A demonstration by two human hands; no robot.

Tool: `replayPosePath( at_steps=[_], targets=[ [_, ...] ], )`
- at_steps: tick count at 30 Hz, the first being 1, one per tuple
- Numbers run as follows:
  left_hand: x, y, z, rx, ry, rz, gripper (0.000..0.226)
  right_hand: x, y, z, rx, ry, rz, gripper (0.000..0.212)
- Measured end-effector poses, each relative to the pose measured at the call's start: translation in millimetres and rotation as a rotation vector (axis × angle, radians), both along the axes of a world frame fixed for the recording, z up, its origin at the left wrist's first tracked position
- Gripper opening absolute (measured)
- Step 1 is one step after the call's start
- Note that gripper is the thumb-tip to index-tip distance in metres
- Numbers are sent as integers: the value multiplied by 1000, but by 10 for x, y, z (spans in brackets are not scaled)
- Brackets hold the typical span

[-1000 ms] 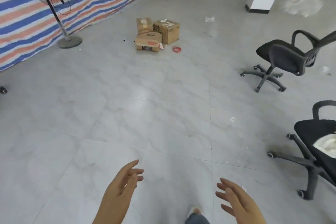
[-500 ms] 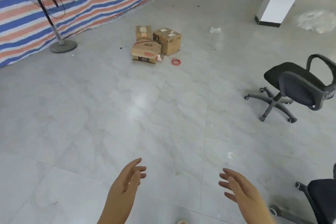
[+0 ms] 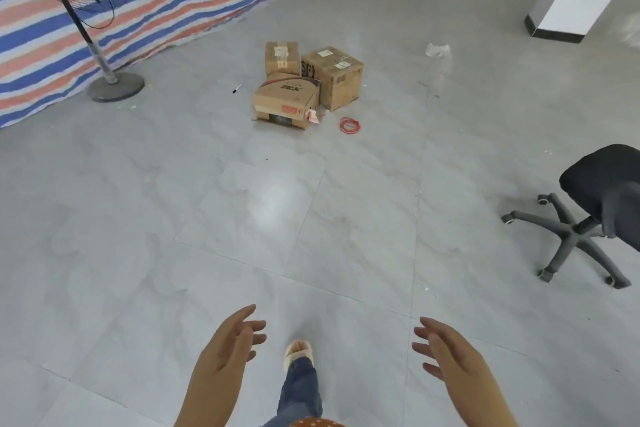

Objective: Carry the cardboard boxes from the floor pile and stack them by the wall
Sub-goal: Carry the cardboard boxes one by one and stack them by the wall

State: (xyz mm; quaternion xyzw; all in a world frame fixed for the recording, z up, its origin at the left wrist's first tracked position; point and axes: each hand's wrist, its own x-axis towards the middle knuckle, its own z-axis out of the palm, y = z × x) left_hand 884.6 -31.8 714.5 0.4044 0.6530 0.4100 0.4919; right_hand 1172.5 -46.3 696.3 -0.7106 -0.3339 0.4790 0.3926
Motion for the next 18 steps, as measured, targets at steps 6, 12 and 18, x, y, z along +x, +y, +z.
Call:
replayPosePath(
  at_steps=[6,12,18],
  targets=[
    [-124,1607,269,50,20,-25,33,-88,1532,189,49,34,-35,26],
    [-41,2689,172,-6,22,-14,33,-6,2652,121,8,46,-2,25],
    [359,3901,-9,-43,23,52,32,405,4067,-59,-10,21,61,22]
  ],
)
